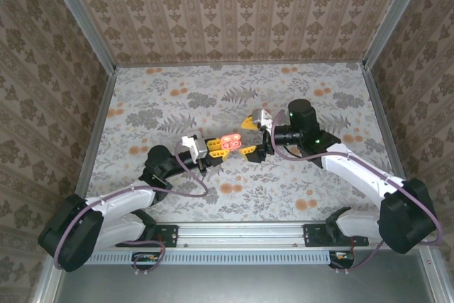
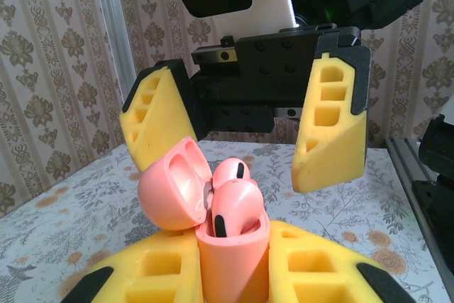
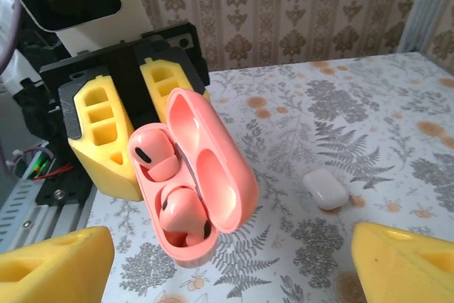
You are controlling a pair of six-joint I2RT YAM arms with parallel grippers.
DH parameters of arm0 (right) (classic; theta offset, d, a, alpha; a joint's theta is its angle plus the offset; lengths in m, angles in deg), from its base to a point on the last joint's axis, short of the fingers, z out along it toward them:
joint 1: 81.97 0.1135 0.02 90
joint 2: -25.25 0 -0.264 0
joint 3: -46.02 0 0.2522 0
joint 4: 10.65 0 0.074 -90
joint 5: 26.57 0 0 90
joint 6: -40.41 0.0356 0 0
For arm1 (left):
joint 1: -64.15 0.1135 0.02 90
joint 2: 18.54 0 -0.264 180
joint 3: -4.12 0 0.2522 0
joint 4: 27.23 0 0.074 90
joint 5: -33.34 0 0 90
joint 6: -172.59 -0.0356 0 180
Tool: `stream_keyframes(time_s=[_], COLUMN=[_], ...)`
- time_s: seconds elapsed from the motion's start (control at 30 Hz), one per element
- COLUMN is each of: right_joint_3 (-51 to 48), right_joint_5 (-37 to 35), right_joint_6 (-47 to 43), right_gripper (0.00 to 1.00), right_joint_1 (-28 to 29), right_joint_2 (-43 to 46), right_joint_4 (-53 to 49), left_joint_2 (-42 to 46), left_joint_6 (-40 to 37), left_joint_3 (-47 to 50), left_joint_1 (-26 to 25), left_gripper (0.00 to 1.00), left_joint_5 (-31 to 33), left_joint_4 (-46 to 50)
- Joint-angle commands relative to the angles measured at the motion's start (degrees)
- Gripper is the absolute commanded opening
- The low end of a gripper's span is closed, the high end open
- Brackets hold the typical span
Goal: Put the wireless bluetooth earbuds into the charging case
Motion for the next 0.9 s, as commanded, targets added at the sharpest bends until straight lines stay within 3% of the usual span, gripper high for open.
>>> stream_keyframes(time_s=[0.0,0.87], right_joint_3=[2.85,5.1], right_joint_5=[4.25,9.96], right_joint_6=[-1.03,-6.76], right_gripper=[0.87,0.76], right_joint_1=[0.96,2.99], right_joint_2=[-1.63,-3.65], right_joint_4=[-2.42,-5.42], left_joint_2=[0.98,2.45], left_joint_6=[-0.45,-1.27], left_joint_3=[-1.35,-1.12], left_joint_1=[-0.09,-0.08], left_gripper=[0.15,0.15], left_joint_5=[-1.24,0.09], left_joint_4=[-2.15,0.16])
